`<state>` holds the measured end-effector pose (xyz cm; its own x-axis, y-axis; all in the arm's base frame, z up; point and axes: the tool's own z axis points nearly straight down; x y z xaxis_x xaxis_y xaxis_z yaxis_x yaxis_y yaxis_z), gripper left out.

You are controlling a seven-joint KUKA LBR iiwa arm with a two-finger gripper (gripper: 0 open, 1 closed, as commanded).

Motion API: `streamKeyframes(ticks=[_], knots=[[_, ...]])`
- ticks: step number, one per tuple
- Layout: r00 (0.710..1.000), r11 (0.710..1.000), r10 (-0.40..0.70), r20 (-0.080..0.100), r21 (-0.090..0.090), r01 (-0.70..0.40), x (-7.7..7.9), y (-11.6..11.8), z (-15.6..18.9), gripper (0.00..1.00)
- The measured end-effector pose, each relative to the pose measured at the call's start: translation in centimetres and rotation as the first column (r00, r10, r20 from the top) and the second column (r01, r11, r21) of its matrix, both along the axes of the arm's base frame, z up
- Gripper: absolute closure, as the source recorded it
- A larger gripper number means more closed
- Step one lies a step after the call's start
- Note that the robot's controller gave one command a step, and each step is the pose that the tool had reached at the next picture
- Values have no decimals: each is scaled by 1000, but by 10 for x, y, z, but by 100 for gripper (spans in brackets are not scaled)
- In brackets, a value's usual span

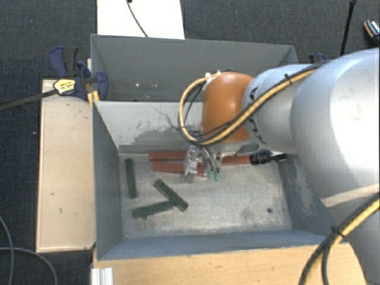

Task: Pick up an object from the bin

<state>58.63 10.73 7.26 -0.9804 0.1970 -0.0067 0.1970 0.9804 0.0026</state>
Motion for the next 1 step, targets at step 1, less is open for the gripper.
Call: streamKeyframes(ticks=[1], knots=[[1000, 1000, 4, 0, 1, -4, -5, 8, 40, 100]])
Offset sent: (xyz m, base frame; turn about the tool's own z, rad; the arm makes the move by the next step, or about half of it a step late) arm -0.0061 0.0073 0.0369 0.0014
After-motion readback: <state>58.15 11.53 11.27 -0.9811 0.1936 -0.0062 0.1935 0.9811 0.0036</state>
